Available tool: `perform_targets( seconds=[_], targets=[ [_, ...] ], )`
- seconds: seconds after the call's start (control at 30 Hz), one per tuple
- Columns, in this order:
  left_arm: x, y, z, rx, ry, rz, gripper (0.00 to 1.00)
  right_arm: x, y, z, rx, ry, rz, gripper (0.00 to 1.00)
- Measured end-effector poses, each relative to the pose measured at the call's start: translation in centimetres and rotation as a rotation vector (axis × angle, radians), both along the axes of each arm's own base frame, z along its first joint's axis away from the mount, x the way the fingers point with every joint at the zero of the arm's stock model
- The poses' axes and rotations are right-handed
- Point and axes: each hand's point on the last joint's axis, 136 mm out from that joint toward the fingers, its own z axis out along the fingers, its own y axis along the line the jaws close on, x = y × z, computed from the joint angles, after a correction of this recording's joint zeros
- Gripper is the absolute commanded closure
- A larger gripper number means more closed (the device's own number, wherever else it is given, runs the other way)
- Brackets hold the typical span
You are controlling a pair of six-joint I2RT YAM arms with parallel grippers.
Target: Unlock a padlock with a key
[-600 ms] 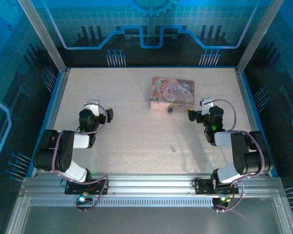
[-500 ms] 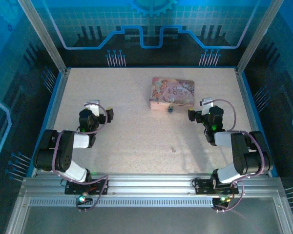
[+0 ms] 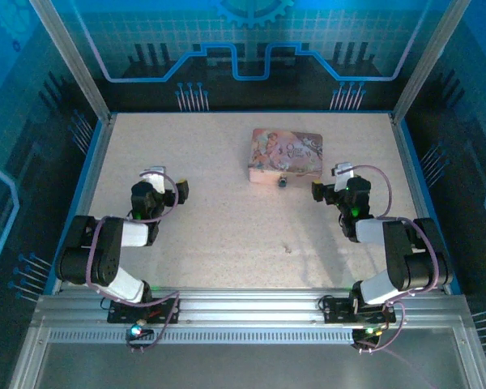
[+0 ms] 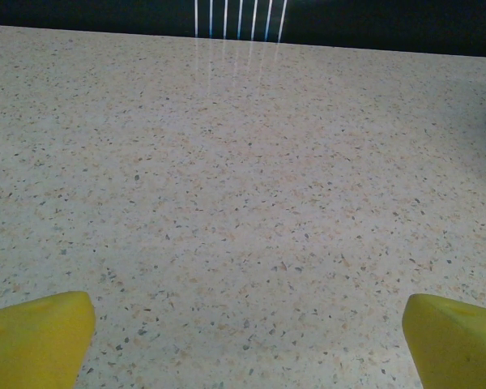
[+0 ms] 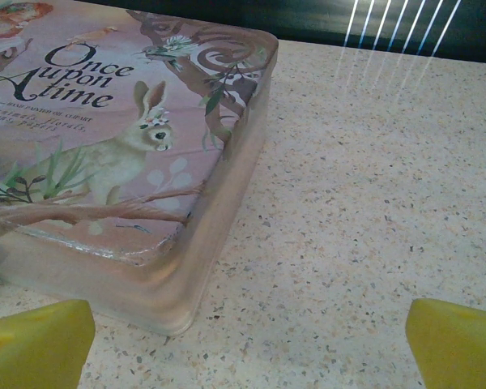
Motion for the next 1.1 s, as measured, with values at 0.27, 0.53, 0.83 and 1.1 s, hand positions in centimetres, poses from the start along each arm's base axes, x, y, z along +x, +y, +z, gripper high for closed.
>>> perform_targets(
  seconds=[0.27,0.53,0.83,1.1],
  targets=[
    [-0.3,0.4,1.1,0.008,-0.017,0.024,0.01,-0.4,0.0,1.0,0.002,0.037,-0.001,0.00],
    [-2.0,0.3,8.6,-0.078,-0.106,0.042,0.01,-2.1,0.9,7.7,0.102,0.046,-0.032,0.00],
    [-2.9,-3.8,11.0,-0.495,0.070,-0.028,0.01,-8.7,7.6,6.7,0.217,0.377,0.088,0.11],
    [-7.3,-12.6,7.4,-0.668,0.296,-0.210,0.01,-17.8,12.2,0.8,0.265,0.752,0.188,0.29]
  ],
)
